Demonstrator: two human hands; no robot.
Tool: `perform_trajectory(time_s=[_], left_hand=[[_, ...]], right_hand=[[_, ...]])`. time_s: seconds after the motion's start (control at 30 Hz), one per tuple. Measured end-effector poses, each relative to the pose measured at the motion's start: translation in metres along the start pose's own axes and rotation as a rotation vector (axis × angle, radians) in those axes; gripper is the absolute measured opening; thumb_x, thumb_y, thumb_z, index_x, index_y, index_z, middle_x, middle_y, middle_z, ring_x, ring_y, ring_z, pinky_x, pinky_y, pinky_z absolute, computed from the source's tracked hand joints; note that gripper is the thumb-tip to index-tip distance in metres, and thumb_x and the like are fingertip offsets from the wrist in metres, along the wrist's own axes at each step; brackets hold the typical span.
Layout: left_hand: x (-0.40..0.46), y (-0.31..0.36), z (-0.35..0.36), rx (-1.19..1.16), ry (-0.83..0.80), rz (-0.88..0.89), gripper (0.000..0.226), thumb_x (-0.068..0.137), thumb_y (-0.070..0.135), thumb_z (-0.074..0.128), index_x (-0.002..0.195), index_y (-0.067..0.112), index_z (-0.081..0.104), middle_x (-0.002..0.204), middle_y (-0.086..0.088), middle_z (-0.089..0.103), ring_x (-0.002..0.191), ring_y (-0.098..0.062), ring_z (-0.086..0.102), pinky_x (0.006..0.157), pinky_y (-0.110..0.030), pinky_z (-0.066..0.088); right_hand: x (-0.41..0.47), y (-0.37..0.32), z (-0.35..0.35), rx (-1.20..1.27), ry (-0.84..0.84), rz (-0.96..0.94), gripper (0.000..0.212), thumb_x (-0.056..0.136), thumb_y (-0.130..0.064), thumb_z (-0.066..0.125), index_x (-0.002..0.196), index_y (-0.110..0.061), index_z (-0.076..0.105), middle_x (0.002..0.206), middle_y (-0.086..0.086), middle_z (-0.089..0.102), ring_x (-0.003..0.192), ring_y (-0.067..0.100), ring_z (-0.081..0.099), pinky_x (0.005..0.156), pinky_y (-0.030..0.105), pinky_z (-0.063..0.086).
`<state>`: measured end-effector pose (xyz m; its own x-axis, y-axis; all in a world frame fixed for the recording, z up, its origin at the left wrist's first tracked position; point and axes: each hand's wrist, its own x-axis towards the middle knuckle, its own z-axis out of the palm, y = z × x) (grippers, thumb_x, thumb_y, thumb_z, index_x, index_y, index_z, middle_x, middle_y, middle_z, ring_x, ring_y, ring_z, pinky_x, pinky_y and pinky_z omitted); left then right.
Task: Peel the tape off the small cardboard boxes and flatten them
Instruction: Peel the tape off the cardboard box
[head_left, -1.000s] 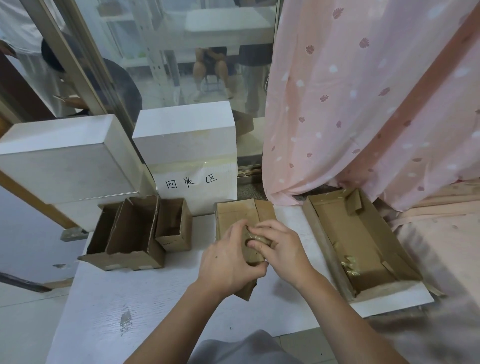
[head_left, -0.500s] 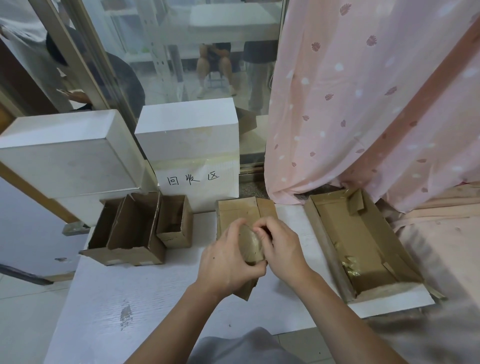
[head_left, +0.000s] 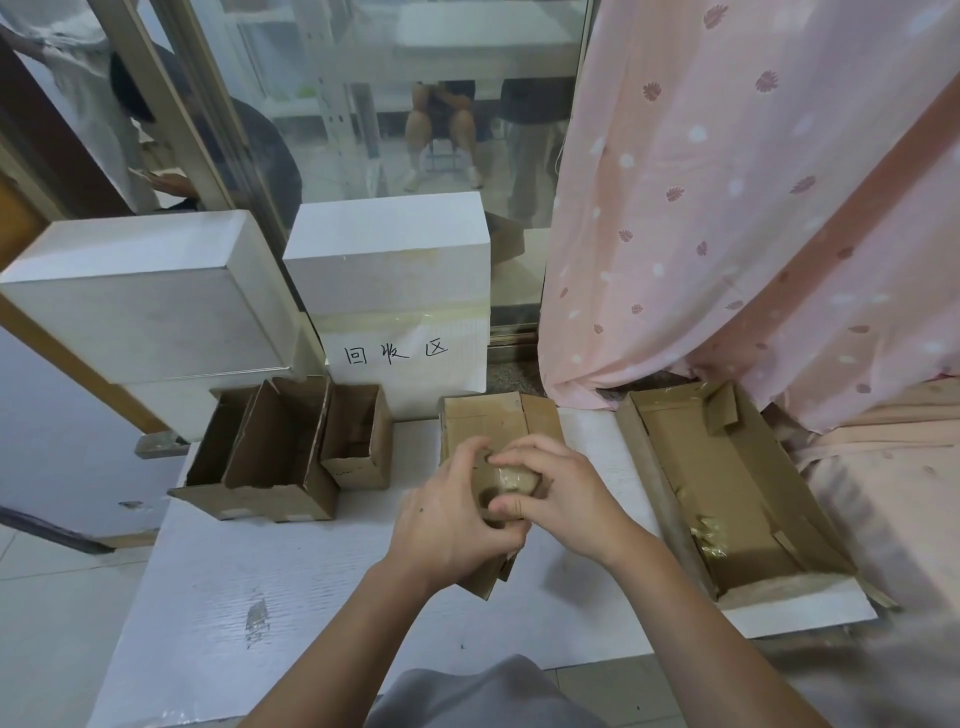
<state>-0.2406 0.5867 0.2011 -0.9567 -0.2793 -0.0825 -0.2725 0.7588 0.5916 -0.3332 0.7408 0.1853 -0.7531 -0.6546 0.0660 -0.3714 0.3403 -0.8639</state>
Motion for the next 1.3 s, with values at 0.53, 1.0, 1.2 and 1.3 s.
perform_trajectory(time_s=[0.53,1.0,1.2,1.3], left_hand=[[0.002,0.002,0.003,0.064,0.021,0.093,0.071,0.071,0.059,0.068,0.133,0.044,0.036,0.125,0.023,0.059,0.096,-0.011,0.065,0.071,-0.025,0.042],[0.011,-0.004,0.000,0.092,0.075,0.060,0.085,0.074,0.057,0.069,0.149,0.037,0.032,0.143,0.022,0.053,0.110,-0.013,0.064,0.081,-0.026,0.042],[0.008,-0.004,0.002,0.064,0.078,0.066,0.090,0.072,0.063,0.071,0.148,0.037,0.031,0.142,0.021,0.054,0.116,-0.010,0.062,0.090,-0.028,0.049],[0.009,-0.005,0.002,0.053,0.069,0.046,0.092,0.070,0.065,0.071,0.148,0.039,0.030,0.140,0.020,0.055,0.118,-0.011,0.062,0.092,-0.031,0.051]], right_hand=[[-0.007,0.005,0.029,-0.095,0.365,-0.003,0.007,0.096,-0.020,0.069,0.099,-0.021,0.076,0.083,-0.019,0.062,0.086,0.006,0.060,0.072,0.010,0.041],[0.000,0.004,0.019,0.001,0.182,0.113,0.030,0.089,-0.031,0.076,0.119,-0.026,0.072,0.110,-0.019,0.066,0.101,0.001,0.061,0.084,0.019,0.048],[0.003,0.008,0.018,-0.199,0.273,-0.009,0.021,0.103,-0.031,0.058,0.096,-0.020,0.074,0.079,-0.017,0.060,0.077,0.000,0.057,0.067,0.014,0.041],[0.006,0.010,0.018,-0.146,0.230,0.021,0.024,0.104,-0.034,0.055,0.099,-0.021,0.075,0.085,-0.012,0.066,0.081,0.007,0.061,0.072,0.029,0.050]])
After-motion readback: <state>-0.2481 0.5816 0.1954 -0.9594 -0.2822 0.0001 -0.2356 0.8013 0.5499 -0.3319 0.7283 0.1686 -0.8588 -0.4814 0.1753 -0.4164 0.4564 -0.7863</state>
